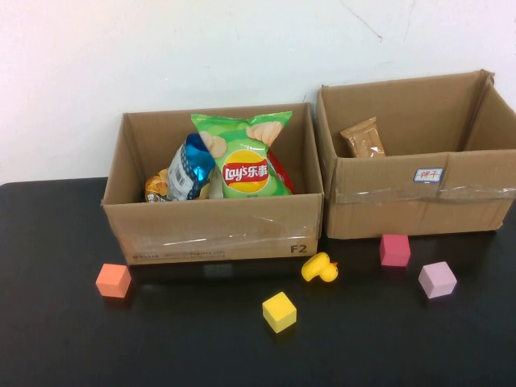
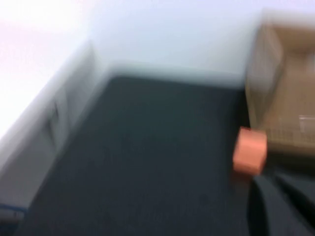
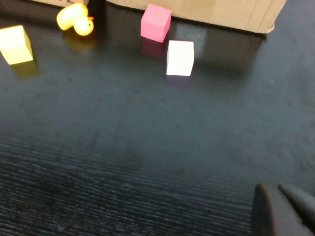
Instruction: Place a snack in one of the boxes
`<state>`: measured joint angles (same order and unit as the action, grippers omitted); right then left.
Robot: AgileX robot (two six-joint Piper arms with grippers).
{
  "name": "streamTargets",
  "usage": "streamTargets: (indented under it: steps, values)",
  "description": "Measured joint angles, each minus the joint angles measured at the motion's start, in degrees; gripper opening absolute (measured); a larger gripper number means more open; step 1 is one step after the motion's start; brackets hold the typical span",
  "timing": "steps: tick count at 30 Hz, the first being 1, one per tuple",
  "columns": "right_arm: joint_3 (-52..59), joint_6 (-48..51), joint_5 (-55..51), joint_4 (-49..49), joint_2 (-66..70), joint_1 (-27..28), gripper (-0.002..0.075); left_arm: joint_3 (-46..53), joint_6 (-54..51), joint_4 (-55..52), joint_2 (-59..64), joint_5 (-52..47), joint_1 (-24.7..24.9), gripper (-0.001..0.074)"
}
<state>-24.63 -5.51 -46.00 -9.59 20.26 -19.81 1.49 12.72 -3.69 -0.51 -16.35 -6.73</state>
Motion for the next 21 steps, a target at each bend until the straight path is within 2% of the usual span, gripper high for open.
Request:
streamTargets:
  steps: [4, 21]
  values:
    - [0.0, 0.0, 0.0, 0.09, 0.0, 0.0, -0.0001, -0.1, -6.71, 4.61, 0.0, -2.11, 0.95, -0.0001]
    - [0.0, 0.0, 0.0, 0.09, 0.0, 0.0, -0.0001, -0.31, -11.69, 8.23, 0.0, -3.04, 5.26, -0.0001]
